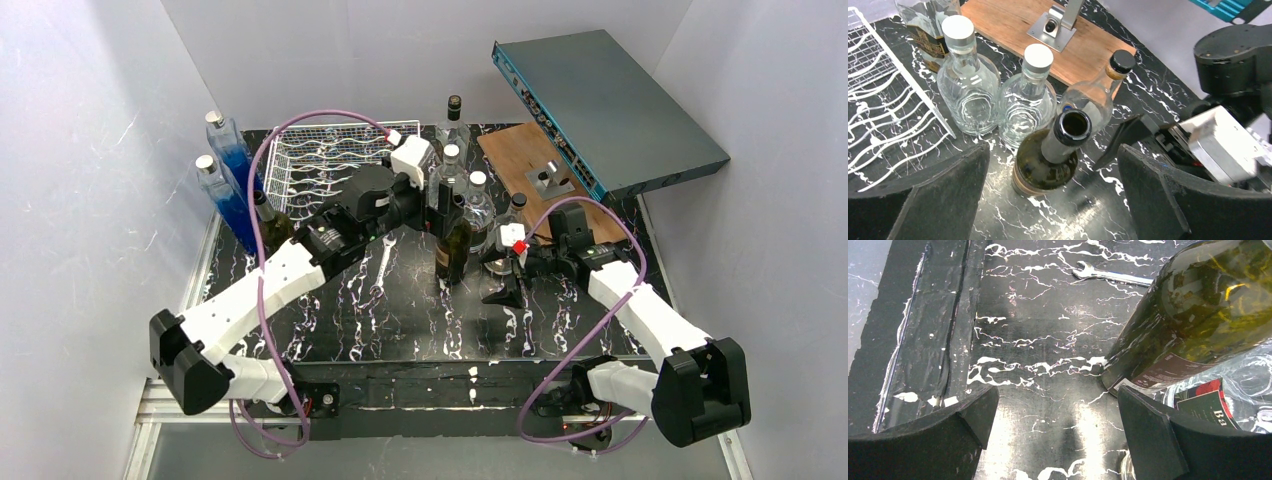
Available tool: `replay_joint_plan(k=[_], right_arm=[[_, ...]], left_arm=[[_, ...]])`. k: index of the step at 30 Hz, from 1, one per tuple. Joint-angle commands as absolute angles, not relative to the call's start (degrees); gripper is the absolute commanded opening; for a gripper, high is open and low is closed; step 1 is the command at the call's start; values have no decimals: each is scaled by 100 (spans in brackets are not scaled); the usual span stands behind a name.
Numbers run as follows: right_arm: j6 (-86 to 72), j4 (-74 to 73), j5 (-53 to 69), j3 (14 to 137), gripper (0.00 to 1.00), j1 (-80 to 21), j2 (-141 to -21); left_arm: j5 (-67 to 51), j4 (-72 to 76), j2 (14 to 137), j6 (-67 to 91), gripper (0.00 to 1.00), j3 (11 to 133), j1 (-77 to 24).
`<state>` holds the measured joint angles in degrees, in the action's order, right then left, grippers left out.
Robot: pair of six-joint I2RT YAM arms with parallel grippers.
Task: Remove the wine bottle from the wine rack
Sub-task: Reset both arms
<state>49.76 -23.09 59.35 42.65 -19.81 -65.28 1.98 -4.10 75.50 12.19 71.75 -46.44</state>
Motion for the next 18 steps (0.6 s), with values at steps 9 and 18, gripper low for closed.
replay_joint_plan(k=[9, 18], right_arm=[[5544, -2939, 6297, 4610, 99, -1613, -6365], [6274, -4255, 5620, 4892, 98, -1582, -6096]], left_arm=[[134, -1746, 5730, 1817, 98, 6720, -4575], [573, -2481, 4355, 1921, 98, 5691, -4552]])
